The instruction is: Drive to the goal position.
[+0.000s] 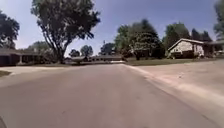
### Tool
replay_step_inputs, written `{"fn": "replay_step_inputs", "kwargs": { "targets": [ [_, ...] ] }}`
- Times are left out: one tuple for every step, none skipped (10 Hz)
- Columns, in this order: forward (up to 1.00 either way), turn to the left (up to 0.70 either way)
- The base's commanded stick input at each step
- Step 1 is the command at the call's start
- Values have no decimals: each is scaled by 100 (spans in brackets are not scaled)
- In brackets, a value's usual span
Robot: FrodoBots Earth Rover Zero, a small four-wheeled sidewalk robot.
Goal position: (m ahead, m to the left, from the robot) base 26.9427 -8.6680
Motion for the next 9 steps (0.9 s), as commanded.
{"fn": "replay_step_inputs", "kwargs": {
  "targets": [
    [50, 0],
    [50, 0],
    [50, 0],
    [50, 0],
    [50, 0],
    [50, 0],
    [50, 0],
    [50, 0],
    [50, 0]
  ]
}}
